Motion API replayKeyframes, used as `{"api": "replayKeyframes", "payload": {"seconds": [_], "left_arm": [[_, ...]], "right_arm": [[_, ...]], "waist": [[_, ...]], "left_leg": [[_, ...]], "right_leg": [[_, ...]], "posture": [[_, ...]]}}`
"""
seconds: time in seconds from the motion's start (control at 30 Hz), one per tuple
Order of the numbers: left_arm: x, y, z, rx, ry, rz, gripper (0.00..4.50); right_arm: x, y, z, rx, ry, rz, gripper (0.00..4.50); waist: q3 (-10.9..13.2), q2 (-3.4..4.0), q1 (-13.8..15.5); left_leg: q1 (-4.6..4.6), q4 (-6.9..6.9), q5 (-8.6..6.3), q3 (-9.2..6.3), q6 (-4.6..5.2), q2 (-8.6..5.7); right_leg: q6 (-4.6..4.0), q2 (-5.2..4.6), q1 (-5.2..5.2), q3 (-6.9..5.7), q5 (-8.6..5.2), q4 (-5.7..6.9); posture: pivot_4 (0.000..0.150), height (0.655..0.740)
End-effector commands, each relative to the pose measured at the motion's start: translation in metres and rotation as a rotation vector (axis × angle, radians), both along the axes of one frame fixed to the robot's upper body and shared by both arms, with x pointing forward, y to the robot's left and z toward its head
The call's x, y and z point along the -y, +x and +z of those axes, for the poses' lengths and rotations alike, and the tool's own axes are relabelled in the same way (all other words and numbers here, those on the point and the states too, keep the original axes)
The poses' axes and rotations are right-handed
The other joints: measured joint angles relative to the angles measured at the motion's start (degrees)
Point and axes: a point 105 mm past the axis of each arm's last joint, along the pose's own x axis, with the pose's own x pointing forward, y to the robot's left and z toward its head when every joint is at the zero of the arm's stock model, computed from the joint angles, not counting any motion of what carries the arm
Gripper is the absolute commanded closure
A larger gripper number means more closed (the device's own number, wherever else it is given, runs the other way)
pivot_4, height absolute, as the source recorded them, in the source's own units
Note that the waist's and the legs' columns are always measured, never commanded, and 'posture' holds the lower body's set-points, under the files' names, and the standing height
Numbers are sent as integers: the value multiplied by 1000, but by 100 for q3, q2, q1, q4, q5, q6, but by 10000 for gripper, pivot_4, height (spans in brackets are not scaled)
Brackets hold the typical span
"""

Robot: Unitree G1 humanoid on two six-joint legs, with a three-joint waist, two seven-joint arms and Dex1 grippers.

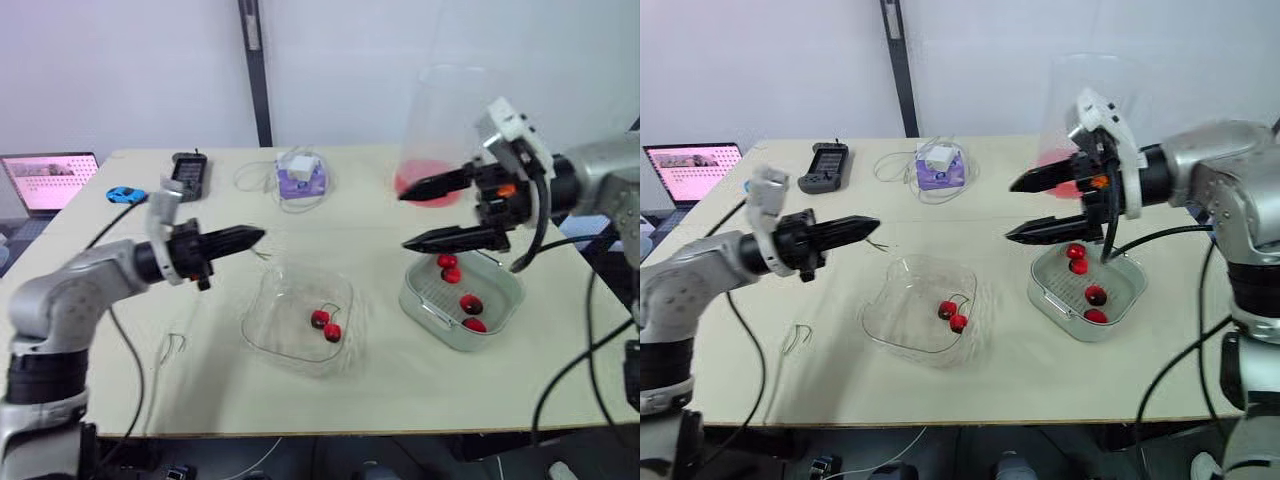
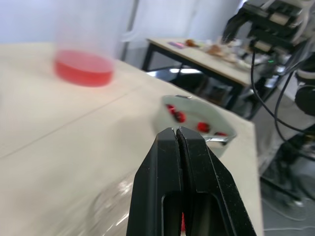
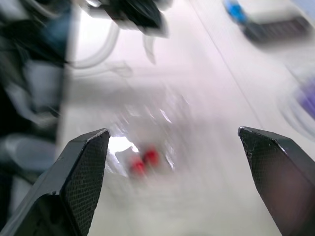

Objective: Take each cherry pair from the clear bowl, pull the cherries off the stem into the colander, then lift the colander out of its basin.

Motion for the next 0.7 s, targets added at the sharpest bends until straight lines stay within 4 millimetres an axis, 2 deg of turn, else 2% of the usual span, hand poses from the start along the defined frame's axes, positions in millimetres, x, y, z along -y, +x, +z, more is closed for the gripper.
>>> {"api": "replayKeyframes", "payload": {"seconds": [0.03, 0.17, 0.33, 0.43, 0.57, 0.7], "left_arm": [[-31, -8, 4, 66, 39, 92, 45000], [-64, -16, -26, -5, 50, 228, 45000], [-90, -23, -73, -131, 69, 410, 45000], [-97, -25, -90, -204, 52, 472, 45000], [-103, -24, -109, -250, 54, 528, 30947], [-111, -25, -125, -285, 93, 553, 9784]], "right_arm": [[-10, -12, 17, 40, 59, 60, 259], [-14, -5, 11, 30, 70, 58, 259], [-11, -1, 7, 26, 63, 41, 259], [-6, 0, 7, 29, 54, 23, 259], [-2, 0, 7, 36, 41, 1, 0], [3, 1, 8, 45, 31, -33, 0]], "waist": [[1, -3, 65], [1, -3, 147], [1, -4, 135], [1, -5, 142], [1, -5, 137], [1, -5, 123]], "left_leg": [[-1, 0, 0, -2, 0, 0], [-1, 1, 0, 4, 0, -2], [-2, -1, -1, 4, 1, 0], [-2, 0, -1, 3, 1, 1], [-1, 0, -1, 4, 2, 1], [0, -2, -2, 5, 2, 1]], "right_leg": [[0, 0, 0, -4, 0, 1], [0, -6, 1, -4, 0, -4], [0, -5, 1, -4, 0, -6], [0, -4, 0, -4, 0, -5], [0, -4, 1, -4, 0, -5], [0, -3, -1, -2, 0, -5]], "posture": [[1500, 7332], [1500, 7332], [1500, 7332], [1500, 7332], [1500, 7332], [1500, 7332]]}}
